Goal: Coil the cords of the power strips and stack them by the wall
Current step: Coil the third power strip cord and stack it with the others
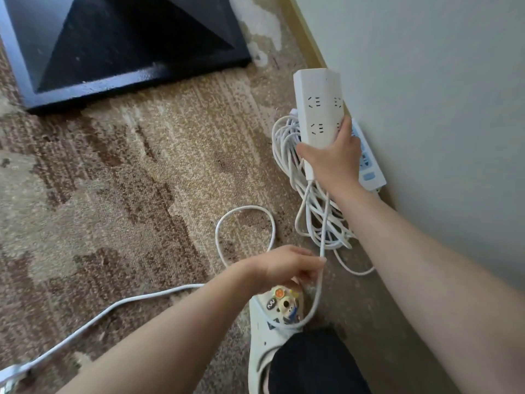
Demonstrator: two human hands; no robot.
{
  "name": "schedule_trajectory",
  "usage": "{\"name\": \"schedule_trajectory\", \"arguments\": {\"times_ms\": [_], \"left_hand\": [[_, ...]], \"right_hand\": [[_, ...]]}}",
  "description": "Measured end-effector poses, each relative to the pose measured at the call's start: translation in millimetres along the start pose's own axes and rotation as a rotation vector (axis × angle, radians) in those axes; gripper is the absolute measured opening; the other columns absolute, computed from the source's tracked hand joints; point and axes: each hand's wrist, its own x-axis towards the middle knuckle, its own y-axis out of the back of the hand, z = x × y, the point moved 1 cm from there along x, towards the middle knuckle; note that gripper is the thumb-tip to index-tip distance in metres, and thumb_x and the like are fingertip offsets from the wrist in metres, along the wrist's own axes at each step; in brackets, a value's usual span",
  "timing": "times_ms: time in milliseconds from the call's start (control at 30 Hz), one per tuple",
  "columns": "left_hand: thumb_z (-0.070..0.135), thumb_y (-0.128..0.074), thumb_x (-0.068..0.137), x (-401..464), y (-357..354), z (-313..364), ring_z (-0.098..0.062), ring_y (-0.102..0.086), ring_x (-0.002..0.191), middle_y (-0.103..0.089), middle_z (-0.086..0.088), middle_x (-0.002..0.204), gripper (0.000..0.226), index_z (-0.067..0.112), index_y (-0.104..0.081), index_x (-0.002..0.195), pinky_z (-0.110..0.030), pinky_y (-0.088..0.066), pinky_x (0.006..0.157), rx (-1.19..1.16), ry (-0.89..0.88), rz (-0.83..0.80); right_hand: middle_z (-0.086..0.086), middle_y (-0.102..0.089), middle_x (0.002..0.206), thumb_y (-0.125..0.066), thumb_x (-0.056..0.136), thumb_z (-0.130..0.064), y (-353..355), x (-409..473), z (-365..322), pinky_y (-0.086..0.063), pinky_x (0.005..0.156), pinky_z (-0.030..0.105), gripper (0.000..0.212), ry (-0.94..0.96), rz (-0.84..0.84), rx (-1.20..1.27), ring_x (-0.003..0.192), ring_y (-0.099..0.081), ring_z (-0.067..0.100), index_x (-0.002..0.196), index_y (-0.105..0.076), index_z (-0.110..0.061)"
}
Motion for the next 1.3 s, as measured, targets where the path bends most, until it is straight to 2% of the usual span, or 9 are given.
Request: {"name": "schedule_trajectory", "arguments": {"times_ms": [67,133,233,500,667,833,967,1067,1300], "left_hand": [[0.02,-0.047,0.1,3.3,3.8,7.3,-0.021,-0.057,0.072,-0.058,-0.008,0.081,0.02,0.007,-0.054,0.086,-0.033,-0.052,0.076,-0.15,-0.009,0.008],[0.019,-0.044,0.101,-2.8,18.2,15.9,-0.013,-0.048,0.053,-0.052,0.0,0.067,0.023,0.01,-0.05,0.08,-0.025,-0.051,0.056,-0.227,-0.014,-0.001],[0.023,-0.048,0.1,-18.1,54.9,25.3,-0.009,-0.035,0.047,-0.043,0.005,0.06,0.021,0.008,-0.051,0.086,-0.019,-0.037,0.046,0.02,0.005,0.096],[0.037,-0.058,0.091,-54.7,126.9,50.5,-0.003,-0.039,0.044,-0.053,0.007,0.058,0.027,0.013,-0.065,0.083,-0.016,-0.034,0.043,0.609,0.037,0.449],[0.039,-0.058,0.09,-55.1,120.4,44.5,-0.001,-0.032,0.038,-0.049,0.009,0.047,0.024,0.02,-0.069,0.081,-0.014,-0.028,0.038,0.642,-0.142,0.679],[0.044,-0.053,0.091,-45.8,98.6,47.9,-0.002,-0.037,0.043,-0.055,0.01,0.054,0.02,0.031,-0.068,0.087,-0.015,-0.033,0.041,0.729,-0.236,0.586],[0.042,-0.055,0.091,-58.6,112.2,38.3,-0.001,-0.036,0.041,-0.051,0.009,0.053,0.024,0.024,-0.068,0.082,-0.014,-0.032,0.041,0.744,-0.144,0.533],[0.038,-0.054,0.092,-77.1,128.2,29.4,-0.006,-0.035,0.043,-0.051,0.008,0.048,0.024,0.024,-0.071,0.082,-0.017,-0.03,0.042,0.662,-0.119,0.597],[0.047,-0.045,0.09,-59.0,104.1,59.6,-0.002,-0.038,0.039,-0.052,0.015,0.05,0.025,0.034,-0.066,0.085,-0.014,-0.033,0.038,0.795,-0.31,0.604]], "right_hand": [[0.009,-0.044,0.123,-0.066,0.058,-0.068,4.0,7.7,-0.1,-0.046,0.094,0.05,0.109,0.053,0.011,-0.07,0.111,-0.045,0.031,0.148,-0.023,-0.025],[0.014,-0.045,0.124,-0.064,0.059,-0.072,13.0,16.8,7.6,-0.044,0.095,0.048,0.113,0.089,0.026,-0.186,0.112,-0.045,0.034,0.15,-0.02,-0.022],[0.018,-0.045,0.127,-0.062,0.061,-0.073,30.8,24.5,30.6,-0.039,0.094,0.048,0.114,0.101,0.016,-0.334,0.114,-0.044,0.038,0.15,-0.017,-0.018],[0.02,-0.04,0.133,-0.068,0.063,-0.068,52.7,7.6,93.7,-0.035,0.099,0.048,0.118,0.065,-0.048,-0.457,0.117,-0.04,0.037,0.154,-0.015,-0.016],[0.017,-0.039,0.136,-0.057,0.067,-0.068,43.1,15.0,90.8,-0.033,0.101,0.047,0.107,0.124,-0.02,-0.543,0.12,-0.04,0.036,0.152,-0.019,-0.015],[0.019,-0.035,0.146,-0.05,0.082,-0.069,37.9,11.6,102.6,-0.033,0.104,0.049,0.098,0.206,0.03,-0.701,0.13,-0.036,0.037,0.154,-0.015,-0.012],[0.021,-0.035,0.149,-0.041,0.087,-0.071,36.9,10.9,102.1,-0.035,0.103,0.05,0.094,0.219,0.054,-0.766,0.131,-0.037,0.037,0.152,-0.016,-0.009],[0.021,-0.038,0.145,-0.044,0.085,-0.07,34.1,12.4,90.3,-0.037,0.101,0.051,0.094,0.182,0.086,-0.811,0.127,-0.039,0.037,0.149,-0.023,-0.005],[0.02,-0.022,0.157,-0.043,0.092,-0.06,28.9,9.0,75.5,-0.027,0.11,0.055,0.083,0.094,0.049,-0.702,0.14,-0.025,0.039,0.155,-0.014,-0.014]]}}
